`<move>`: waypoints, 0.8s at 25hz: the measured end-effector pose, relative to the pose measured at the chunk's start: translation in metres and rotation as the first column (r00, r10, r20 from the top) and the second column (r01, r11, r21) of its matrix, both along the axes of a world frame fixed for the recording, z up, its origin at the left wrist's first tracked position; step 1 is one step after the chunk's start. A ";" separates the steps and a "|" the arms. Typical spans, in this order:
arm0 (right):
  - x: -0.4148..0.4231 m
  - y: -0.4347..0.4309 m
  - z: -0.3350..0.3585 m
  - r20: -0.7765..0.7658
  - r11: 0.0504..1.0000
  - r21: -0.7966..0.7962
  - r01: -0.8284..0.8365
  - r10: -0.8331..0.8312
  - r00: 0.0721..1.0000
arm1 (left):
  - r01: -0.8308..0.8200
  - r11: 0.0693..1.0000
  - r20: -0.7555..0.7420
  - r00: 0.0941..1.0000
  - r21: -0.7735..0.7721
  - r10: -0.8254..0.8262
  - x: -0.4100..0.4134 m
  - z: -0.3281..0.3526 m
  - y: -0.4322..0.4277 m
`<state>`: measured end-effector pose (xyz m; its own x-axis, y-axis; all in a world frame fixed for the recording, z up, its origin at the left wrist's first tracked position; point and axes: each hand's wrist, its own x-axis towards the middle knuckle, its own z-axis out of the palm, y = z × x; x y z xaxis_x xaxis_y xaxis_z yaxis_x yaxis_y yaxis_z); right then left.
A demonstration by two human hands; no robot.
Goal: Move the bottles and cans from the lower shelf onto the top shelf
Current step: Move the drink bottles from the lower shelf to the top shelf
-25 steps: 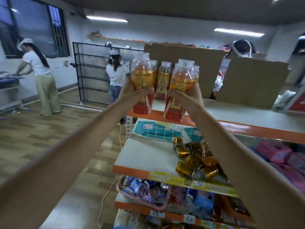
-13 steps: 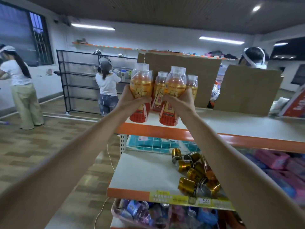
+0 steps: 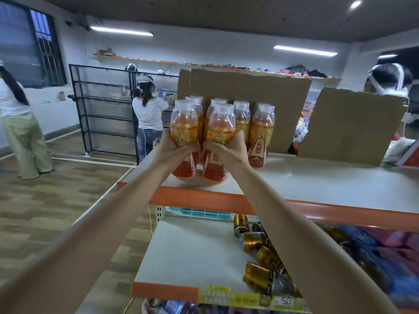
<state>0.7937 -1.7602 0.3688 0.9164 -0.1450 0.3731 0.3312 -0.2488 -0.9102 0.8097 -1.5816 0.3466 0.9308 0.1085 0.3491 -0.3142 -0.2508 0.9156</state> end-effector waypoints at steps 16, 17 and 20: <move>0.021 0.007 -0.023 0.172 0.979 -0.182 0.090 -0.058 0.983 | -0.068 0.994 0.020 0.998 0.084 0.066 0.019 -0.009 -0.007; 0.020 0.007 -0.024 0.186 0.969 -0.215 0.121 -0.081 0.979 | -0.086 0.991 0.019 0.996 0.100 0.084 0.020 -0.009 -0.007; 0.015 0.005 -0.025 0.200 0.958 -0.250 0.143 -0.093 0.975 | -0.148 0.977 0.036 0.989 0.152 0.144 0.022 -0.010 -0.008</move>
